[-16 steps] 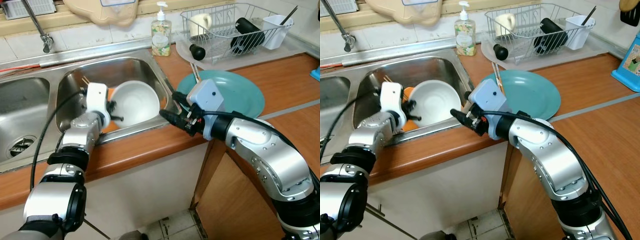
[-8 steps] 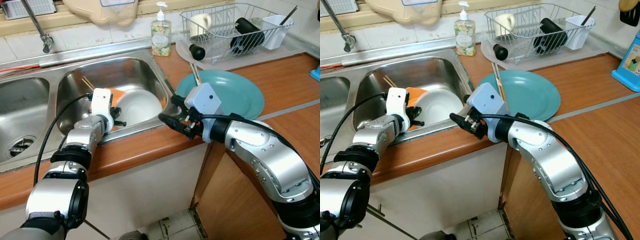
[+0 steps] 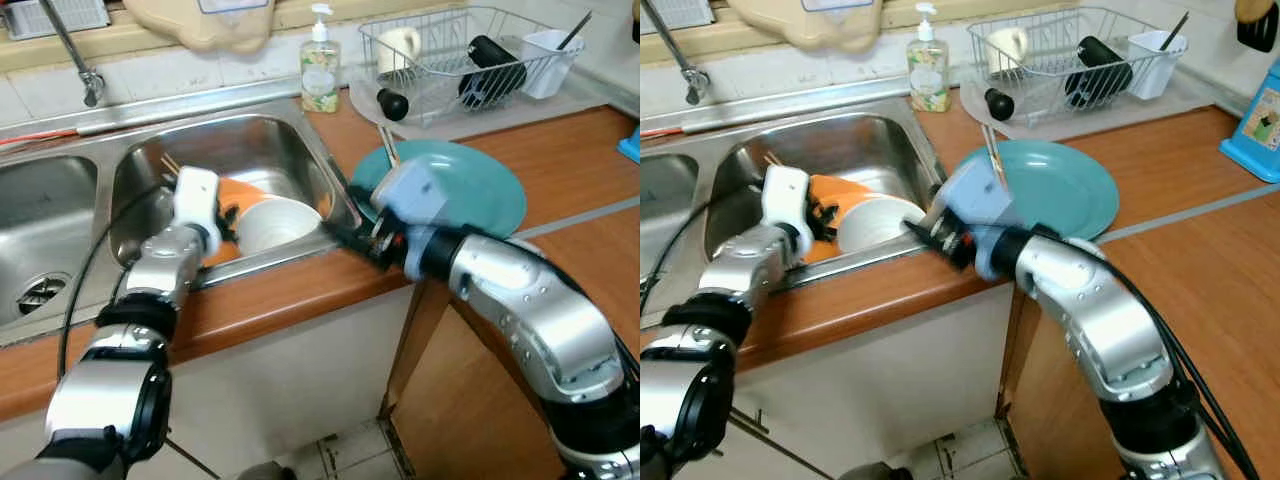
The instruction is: Kitchen organization
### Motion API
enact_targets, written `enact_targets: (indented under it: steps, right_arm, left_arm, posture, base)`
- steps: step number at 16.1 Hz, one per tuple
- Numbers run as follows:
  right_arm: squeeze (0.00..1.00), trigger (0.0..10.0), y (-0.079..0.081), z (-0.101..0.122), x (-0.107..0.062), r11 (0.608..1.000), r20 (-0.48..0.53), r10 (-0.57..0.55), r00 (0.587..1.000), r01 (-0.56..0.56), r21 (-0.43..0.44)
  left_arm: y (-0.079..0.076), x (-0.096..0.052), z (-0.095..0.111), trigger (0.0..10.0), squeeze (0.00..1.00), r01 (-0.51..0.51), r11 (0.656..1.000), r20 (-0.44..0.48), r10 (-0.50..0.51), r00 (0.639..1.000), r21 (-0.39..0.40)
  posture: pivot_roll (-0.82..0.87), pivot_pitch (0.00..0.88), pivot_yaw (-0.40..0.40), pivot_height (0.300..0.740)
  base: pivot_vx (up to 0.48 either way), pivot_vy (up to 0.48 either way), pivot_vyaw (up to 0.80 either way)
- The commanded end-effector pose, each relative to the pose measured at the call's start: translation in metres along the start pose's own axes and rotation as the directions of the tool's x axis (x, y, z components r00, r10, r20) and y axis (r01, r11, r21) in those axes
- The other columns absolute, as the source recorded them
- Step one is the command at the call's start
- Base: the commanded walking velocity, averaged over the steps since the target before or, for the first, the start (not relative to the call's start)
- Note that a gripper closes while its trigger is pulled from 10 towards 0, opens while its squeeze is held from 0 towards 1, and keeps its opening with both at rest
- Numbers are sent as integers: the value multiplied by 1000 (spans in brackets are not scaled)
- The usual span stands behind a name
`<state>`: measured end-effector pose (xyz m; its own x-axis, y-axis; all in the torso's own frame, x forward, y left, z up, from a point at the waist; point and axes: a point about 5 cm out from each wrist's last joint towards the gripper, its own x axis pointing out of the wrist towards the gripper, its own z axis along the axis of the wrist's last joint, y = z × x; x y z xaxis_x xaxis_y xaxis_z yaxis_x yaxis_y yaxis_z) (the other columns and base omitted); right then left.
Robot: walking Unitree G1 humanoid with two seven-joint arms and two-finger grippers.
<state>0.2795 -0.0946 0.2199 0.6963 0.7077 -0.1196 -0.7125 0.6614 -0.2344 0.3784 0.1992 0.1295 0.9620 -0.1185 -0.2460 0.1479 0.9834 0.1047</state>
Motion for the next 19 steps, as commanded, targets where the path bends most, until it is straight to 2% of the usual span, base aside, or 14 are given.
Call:
enact_targets:
  steps: [1, 2, 3, 5, 6, 8, 9, 10, 11, 13, 14, 15, 16, 19]
  right_arm:
    - [859, 10000, -13, 1, 1, 997, -16, -80, 997, 81, 20]
    - [859, 10000, -13, 1, 1, 997, -16, -80, 997, 81, 20]
    - [1000, 10000, -26, 0, 3, 985, -33, -158, 987, 160, 58]
    - [1000, 10000, -34, 1, 6, 974, -45, -204, 978, 207, 88]
    - [1000, 10000, -56, -4, 12, 933, -124, -322, 939, 336, 127]
    - [1000, 10000, -61, -6, 13, 921, -145, -347, 927, 366, 135]
    - [1000, 10000, -73, -11, 17, 893, -215, -388, 896, 424, 152]
    - [122, 10000, -81, -17, 21, 875, -279, -400, 873, 455, 168]
    - [0, 10000, -83, -20, 23, 870, -298, -394, 869, 457, 183]
    - [0, 10000, -83, -30, 28, 865, -372, -345, 862, 446, 230]
    - [0, 9255, -85, -34, 30, 858, -397, -349, 849, 459, 228]
    - [0, 3176, -85, -38, 31, 853, -412, -337, 847, 460, 246]
    - [0, 0, -84, -40, 32, 854, -428, -317, 847, 451, 260]
    - [0, 0, -84, -47, 33, 852, -478, -289, 829, 451, 266]
  left_arm:
    - [4, -3, 9, 10000, 812, 1, 1000, 73, -3, 997, 20]
    - [4, -3, 9, 10000, 812, 1, 1000, 73, -3, 997, 20]
    - [3, -10, 16, 10000, 0, 37, 999, 154, -38, 987, 13]
    - [1, -18, 20, 10000, 0, 77, 997, 205, -81, 975, 28]
    - [-10, -35, 21, 10000, 0, 181, 978, 261, -203, 944, 107]
    - [-13, -40, 21, 10000, 0, 204, 971, 270, -232, 935, 125]
    - [-23, -51, 20, 10000, 0, 264, 949, 276, -304, 912, 174]
    - [-32, -61, 18, 10000, 0, 318, 924, 262, -367, 892, 211]
    - [-35, -65, 17, 10000, 0, 342, 913, 254, -394, 883, 224]
    - [-45, -73, 14, 10000, 0, 404, 879, 223, -459, 860, 253]
    - [-49, -75, 12, 10000, 0, 428, 864, 207, -485, 850, 266]
    - [-52, -78, 11, 10000, 0, 454, 848, 192, -511, 838, 275]
    - [-56, -81, 11, 10000, 0, 482, 829, 182, -540, 822, 283]
    - [-65, -90, 11, 10000, 0, 545, 782, 154, -604, 782, 302]
  posture:
    - [-148, 0, 88, 740]
    - [-148, 0, 88, 740]
    - [-144, 0, 88, 740]
    - [-140, 0, 87, 740]
    - [-136, 0, 83, 740]
    - [-136, 0, 83, 740]
    - [-126, 0, 73, 740]
    - [-124, 0, 72, 740]
    - [-124, 0, 72, 740]
    - [-119, 0, 67, 740]
    - [-119, 0, 67, 740]
    - [-119, 0, 67, 740]
    - [-119, 0, 67, 740]
    - [-120, 0, 65, 740]
  base:
    - [0, 0, 0]
    - [0, 0, 0]
    - [0, 0, 0]
    - [0, 0, 0]
    - [0, 0, 0]
    - [0, 0, 0]
    - [0, 0, 0]
    - [0, 0, 0]
    - [0, 0, 0]
    - [0, 0, 0]
    - [0, 0, 0]
    - [0, 0, 0]
    - [0, 0, 0]
    - [0, 0, 0]
